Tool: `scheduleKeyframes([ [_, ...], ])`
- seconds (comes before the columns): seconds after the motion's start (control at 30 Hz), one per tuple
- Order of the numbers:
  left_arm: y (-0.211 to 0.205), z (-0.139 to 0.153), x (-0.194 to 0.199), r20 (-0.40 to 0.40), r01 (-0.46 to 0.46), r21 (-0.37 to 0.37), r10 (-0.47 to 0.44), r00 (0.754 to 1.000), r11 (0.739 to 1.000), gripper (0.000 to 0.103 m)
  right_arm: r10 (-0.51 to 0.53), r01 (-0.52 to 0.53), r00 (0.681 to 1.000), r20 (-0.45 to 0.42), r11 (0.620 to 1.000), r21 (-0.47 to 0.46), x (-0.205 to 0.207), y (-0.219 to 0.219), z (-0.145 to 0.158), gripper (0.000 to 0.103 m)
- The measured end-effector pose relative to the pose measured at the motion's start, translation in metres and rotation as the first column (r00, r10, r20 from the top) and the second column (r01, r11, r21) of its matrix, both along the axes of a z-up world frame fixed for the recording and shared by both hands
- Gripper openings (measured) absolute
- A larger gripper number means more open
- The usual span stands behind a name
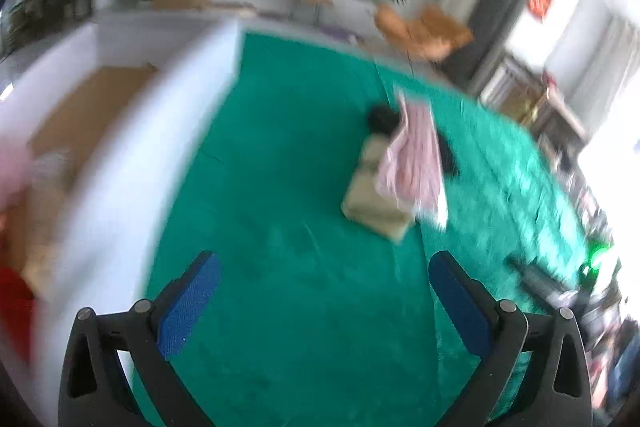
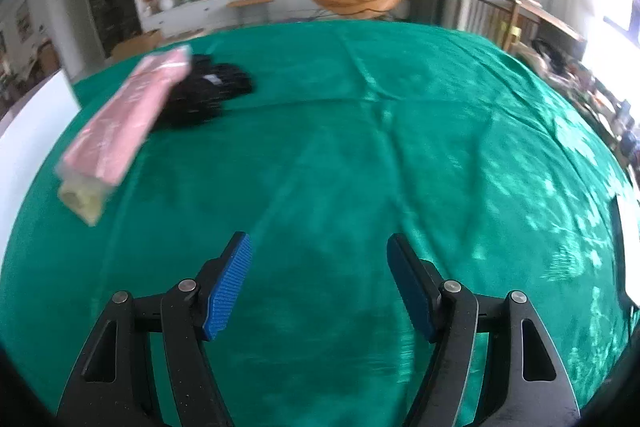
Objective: Organize soft objects
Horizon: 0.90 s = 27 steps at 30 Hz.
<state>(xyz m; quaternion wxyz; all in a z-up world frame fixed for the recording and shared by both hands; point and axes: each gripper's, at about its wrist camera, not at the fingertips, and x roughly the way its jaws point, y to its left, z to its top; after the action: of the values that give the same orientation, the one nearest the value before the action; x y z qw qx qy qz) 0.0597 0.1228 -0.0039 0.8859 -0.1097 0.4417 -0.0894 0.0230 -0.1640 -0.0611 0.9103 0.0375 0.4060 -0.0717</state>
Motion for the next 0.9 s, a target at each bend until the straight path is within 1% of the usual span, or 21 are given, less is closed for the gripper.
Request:
scheduleKeyframes([
  [0.07, -0.021, -0.025, 0.015, -0.014, 0.022, 0.046, -0.021, 1.000, 0.999, 0.103, -0.019, 0.019, 1.000, -0.012, 1.000, 0.004, 0.007, -0.013, -0.005, 0.073],
  [0.13, -0.031, -0.039, 0.027, -0.006, 0.024, 0.092, -0.024, 1.000, 0.995, 0.103, -0.035, 0.035, 0.999, -0.026, 0.999, 0.006, 0.017, -0.017, -0.012, 0.073],
  [0.2, -0.037, -0.052, 0.035, -0.002, 0.029, 0.133, -0.029, 1.000, 0.991, 0.103, -0.045, 0.045, 0.998, -0.033, 0.999, 0.002, 0.016, -0.026, -0.011, 0.073],
  [0.3, -0.034, -0.069, 0.051, -0.026, 0.021, 0.167, -0.017, 1.000, 0.986, 0.103, -0.061, 0.061, 0.997, -0.051, 0.998, -0.010, 0.016, -0.031, -0.013, 0.073],
  [0.37, -0.030, -0.080, 0.057, -0.030, 0.011, 0.165, -0.006, 1.000, 0.986, 0.103, -0.065, 0.065, 0.997, -0.051, 0.998, -0.004, 0.017, -0.035, -0.015, 0.073],
  [0.4, -0.029, -0.080, 0.058, -0.012, 0.004, 0.168, -0.002, 1.000, 0.986, 0.103, -0.066, 0.066, 0.997, -0.050, 0.998, 0.000, 0.018, -0.035, -0.015, 0.074],
  [0.47, -0.026, -0.080, 0.057, -0.005, -0.003, 0.157, 0.004, 1.000, 0.988, 0.103, -0.064, 0.064, 0.996, -0.054, 0.998, -0.008, 0.018, -0.033, -0.016, 0.076],
  [0.53, -0.028, -0.081, 0.056, 0.010, -0.013, 0.166, 0.012, 1.000, 0.986, 0.103, -0.062, 0.061, 0.996, -0.057, 0.998, -0.012, 0.016, -0.031, -0.016, 0.077],
  [0.67, -0.040, -0.085, 0.060, -0.007, -0.008, 0.261, 0.010, 1.000, 0.965, 0.103, -0.063, 0.063, 0.996, -0.058, 0.998, 0.000, 0.015, -0.032, -0.016, 0.080],
  [0.9, -0.040, -0.084, 0.059, -0.005, -0.004, 0.255, 0.006, 1.000, 0.967, 0.103, -0.064, 0.065, 0.996, -0.058, 0.998, 0.002, 0.014, -0.033, -0.016, 0.080],
])
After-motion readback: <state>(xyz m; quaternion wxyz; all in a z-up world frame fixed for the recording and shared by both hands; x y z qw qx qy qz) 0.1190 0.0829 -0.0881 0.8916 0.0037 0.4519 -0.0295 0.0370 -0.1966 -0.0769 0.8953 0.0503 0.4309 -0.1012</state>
